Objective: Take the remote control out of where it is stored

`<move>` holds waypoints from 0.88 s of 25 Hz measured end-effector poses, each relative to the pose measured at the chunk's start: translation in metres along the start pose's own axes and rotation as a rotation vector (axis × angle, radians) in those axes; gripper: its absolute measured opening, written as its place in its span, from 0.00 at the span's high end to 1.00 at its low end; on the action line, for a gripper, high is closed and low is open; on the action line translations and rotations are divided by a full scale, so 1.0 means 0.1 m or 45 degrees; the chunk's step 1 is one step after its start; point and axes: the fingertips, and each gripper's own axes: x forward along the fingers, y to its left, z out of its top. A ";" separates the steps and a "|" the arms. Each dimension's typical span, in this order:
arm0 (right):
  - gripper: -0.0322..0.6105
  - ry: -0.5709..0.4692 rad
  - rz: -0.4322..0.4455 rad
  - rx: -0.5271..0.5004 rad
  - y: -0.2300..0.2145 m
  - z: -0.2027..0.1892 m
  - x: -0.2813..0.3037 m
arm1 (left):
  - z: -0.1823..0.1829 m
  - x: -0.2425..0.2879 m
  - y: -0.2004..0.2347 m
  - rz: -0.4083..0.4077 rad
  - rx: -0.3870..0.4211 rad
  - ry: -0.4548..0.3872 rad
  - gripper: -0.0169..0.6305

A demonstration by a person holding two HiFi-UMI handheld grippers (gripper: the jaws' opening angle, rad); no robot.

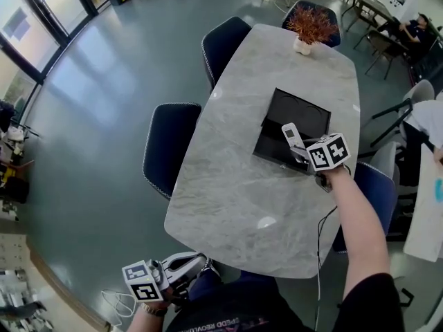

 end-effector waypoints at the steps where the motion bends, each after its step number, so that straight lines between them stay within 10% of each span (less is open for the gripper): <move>1: 0.77 -0.073 0.028 0.082 0.04 0.02 -0.10 | 0.01 0.01 -0.03 -0.014 0.011 0.012 0.97; 11: 0.77 -0.756 0.414 0.755 0.91 -0.11 -1.08 | 0.02 -0.02 -0.23 -0.160 0.108 0.090 0.97; 22: 0.77 -0.946 0.538 0.799 2.42 -0.64 -1.54 | -0.19 -0.41 -0.49 -0.319 0.165 0.197 0.97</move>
